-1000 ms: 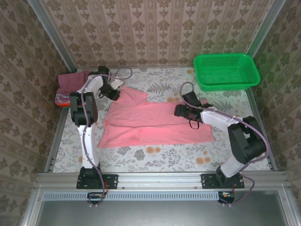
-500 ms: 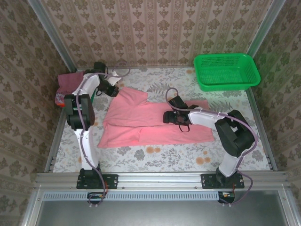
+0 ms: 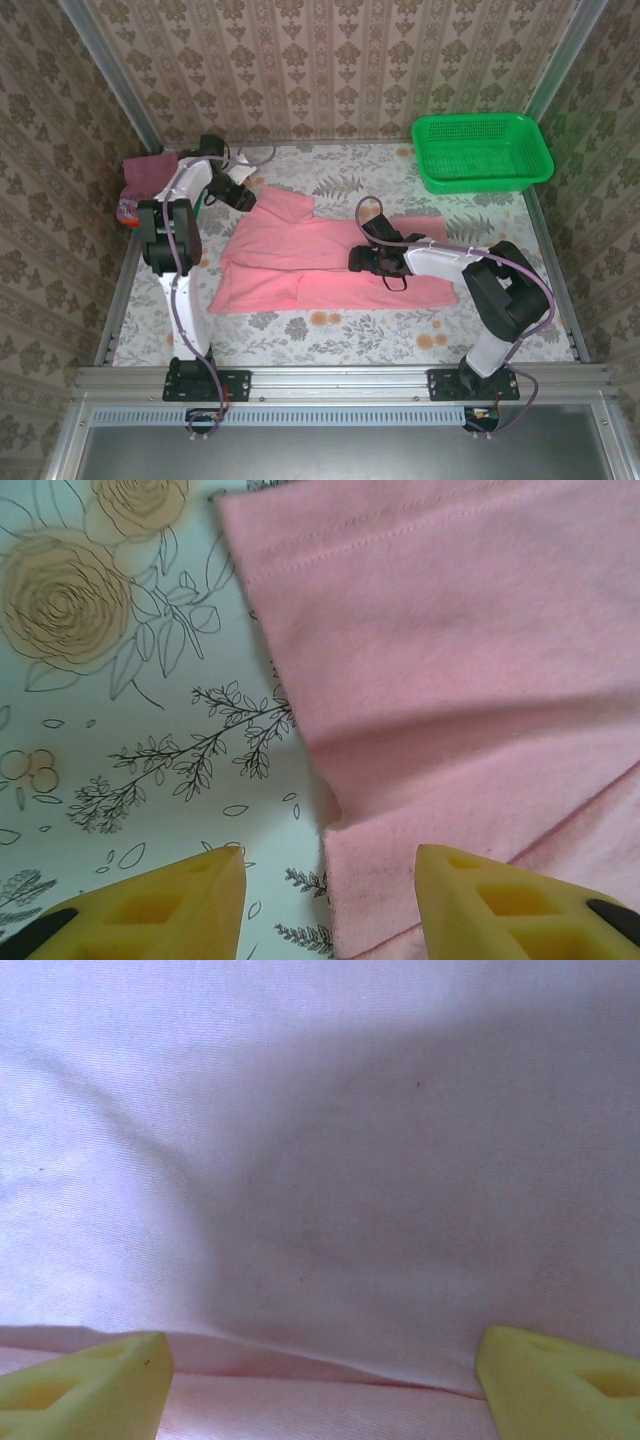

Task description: Fold and stack the t-shirts

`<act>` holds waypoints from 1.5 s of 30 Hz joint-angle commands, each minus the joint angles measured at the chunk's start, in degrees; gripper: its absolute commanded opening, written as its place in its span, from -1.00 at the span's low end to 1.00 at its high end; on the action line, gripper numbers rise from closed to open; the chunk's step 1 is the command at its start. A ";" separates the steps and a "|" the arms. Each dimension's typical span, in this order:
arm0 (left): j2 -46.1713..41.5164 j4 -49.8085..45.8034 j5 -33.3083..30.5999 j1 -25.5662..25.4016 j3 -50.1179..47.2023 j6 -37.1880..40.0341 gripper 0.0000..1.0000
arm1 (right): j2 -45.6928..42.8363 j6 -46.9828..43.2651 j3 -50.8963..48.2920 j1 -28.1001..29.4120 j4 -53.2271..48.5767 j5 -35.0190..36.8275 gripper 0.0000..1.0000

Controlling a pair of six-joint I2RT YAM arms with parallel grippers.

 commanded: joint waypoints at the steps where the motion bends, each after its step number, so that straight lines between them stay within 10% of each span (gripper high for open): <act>1: 1.87 -2.40 -0.79 -0.45 0.97 -0.50 -0.04 | 1.16 1.44 -0.93 0.22 -3.94 -1.35 0.63; 15: 7.21 -6.23 -1.59 -2.24 4.90 -0.15 -0.18 | 2.32 1.71 -0.71 0.20 -3.68 -1.23 0.63; 27: 6.73 -6.34 -3.37 -2.65 2.12 -0.41 -1.00 | 3.06 1.86 -0.52 0.12 -3.36 -1.03 0.62; 45: -3.68 -0.62 0.90 -2.29 -8.89 -1.92 -1.00 | -3.56 5.82 -8.03 1.26 -5.08 -2.02 0.60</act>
